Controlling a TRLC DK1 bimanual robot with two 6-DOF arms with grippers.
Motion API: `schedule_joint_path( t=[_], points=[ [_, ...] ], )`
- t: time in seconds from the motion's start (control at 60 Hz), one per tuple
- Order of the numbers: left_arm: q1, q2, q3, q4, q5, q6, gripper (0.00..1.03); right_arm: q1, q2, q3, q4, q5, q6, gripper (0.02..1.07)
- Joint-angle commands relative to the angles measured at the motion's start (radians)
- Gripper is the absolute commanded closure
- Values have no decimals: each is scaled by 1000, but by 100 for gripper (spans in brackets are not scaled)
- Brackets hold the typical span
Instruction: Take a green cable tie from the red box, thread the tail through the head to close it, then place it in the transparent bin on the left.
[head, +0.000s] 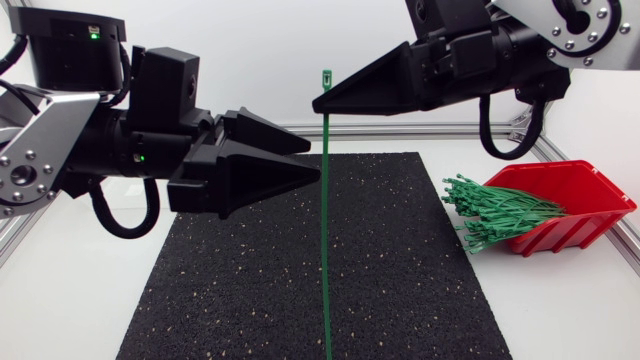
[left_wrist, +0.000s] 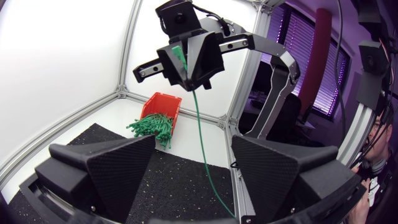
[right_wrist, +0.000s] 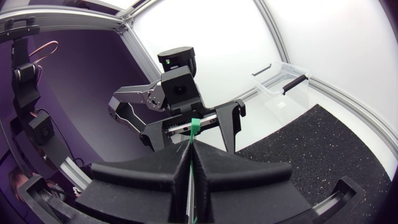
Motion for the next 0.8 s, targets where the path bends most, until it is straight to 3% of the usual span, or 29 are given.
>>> schedule_joint_path(
  t=[0.0, 0.2, 0.467, 0.683, 0.783],
  points=[
    [-6, 6, 23, 12, 30, -13, 28, 6, 10, -33, 21, -5, 22, 98],
    [-7, 10, 16, 65, 31, -49, 31, 23, 5, -62, 70, 1, 48, 98],
    [-7, 47, 8, 140, 31, -93, 52, 33, -7, -68, 85, 5, 55, 99],
    [-6, 55, 9, 141, 31, -96, 58, 33, -13, -77, 94, 10, 55, 99],
    [-6, 56, 9, 149, 31, -101, 68, 35, -16, -79, 97, 11, 55, 99]
  ],
)
